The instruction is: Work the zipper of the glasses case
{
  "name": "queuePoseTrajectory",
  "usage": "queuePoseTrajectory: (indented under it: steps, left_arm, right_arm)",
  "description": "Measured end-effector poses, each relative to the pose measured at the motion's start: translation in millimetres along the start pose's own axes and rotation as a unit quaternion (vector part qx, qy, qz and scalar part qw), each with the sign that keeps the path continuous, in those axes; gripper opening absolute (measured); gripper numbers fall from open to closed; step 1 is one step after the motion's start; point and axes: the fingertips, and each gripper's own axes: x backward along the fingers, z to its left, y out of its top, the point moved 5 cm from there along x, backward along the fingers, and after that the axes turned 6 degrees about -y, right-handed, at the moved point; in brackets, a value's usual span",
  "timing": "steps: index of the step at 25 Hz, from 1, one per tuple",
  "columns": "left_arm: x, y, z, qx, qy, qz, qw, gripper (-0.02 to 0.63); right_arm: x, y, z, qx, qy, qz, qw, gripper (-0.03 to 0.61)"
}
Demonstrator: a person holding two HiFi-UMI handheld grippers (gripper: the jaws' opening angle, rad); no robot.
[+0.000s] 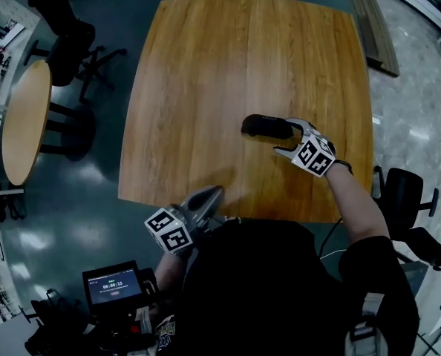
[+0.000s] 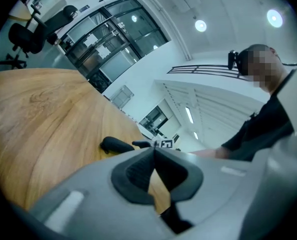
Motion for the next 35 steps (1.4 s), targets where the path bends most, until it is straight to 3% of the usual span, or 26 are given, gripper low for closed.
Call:
queuePoseTrajectory:
  steps: [5, 7, 8, 9, 12, 14, 16, 23, 26, 30, 32, 35]
  left_arm:
    - [9, 11, 8, -0.011, -0.032, 0.007, 0.9994, -0.001]
    - [9, 18, 8, -0.015, -0.048, 0.019, 0.9986, 0.000]
    - [9, 18, 10, -0.019, -0.060, 0.024, 0.9977, 0.000]
    - [10, 17, 12, -0.024, -0.073, 0.031, 0.9966, 0.000]
    - [7, 9, 5, -0.039, -0.098, 0.056, 0.9929, 0.000]
    - [4, 2, -3, -0.054, -0.109, 0.071, 0.9900, 0.000]
    - [-2, -6, -6, -0.070, -0.123, 0.084, 0.9864, 0.000]
    - [-18, -21, -32, -0.084, -0.133, 0.097, 0.9828, -0.002]
    - [-20, -23, -47, -0.089, -0.127, 0.089, 0.9838, -0.002]
    - [-17, -66, -84, -0.083, -0.112, 0.076, 0.9874, 0.000]
    - [-15, -89, -106, -0.078, -0.106, 0.070, 0.9888, 0.000]
    - [-8, -120, -139, -0.072, -0.103, 0.063, 0.9901, -0.001]
  right_arm:
    - [48, 18, 8, -0.086, -0.061, -0.056, 0.993, 0.348]
    - [70, 27, 14, -0.139, -0.110, -0.093, 0.980, 0.280]
    - [83, 31, 18, -0.169, -0.137, -0.118, 0.969, 0.240]
    - [96, 37, 25, -0.202, -0.161, -0.148, 0.955, 0.141]
    - [137, 59, 54, -0.309, -0.205, -0.244, 0.896, 0.008]
    - [161, 74, 78, -0.367, -0.216, -0.289, 0.857, 0.005]
    - [172, 88, 101, -0.401, -0.217, -0.304, 0.836, 0.005]
    - [200, 125, 137, -0.434, -0.189, -0.311, 0.824, 0.005]
    - [207, 132, 143, -0.419, -0.173, -0.315, 0.834, 0.005]
    - [232, 113, 190, -0.397, -0.152, -0.306, 0.852, 0.005]
    - [248, 101, 213, -0.400, -0.145, -0.302, 0.853, 0.005]
    - [274, 81, 240, -0.414, -0.140, -0.305, 0.846, 0.005]
